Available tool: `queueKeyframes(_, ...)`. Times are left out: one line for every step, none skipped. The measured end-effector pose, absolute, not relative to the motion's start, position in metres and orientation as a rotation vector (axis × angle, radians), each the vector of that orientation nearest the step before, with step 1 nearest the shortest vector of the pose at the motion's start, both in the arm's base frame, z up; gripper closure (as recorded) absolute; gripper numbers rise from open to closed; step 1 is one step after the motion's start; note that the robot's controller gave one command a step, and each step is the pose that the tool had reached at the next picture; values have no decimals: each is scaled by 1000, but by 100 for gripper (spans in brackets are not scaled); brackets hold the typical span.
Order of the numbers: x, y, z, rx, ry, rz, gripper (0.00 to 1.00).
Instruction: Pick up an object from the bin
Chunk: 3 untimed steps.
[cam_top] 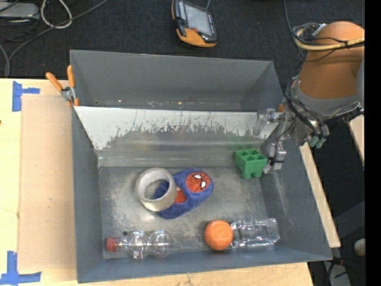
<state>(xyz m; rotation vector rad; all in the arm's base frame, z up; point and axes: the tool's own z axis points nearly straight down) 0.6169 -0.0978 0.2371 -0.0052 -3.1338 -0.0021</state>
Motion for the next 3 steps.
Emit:
queueKeyframes(618, -97, 242, 1, -3142, -1, 0)
queueKeyframes(621, -150, 93, -226, -3138, -3, 0)
queueKeyframes(622, -142, 164, -88, -3159, 2, 0)
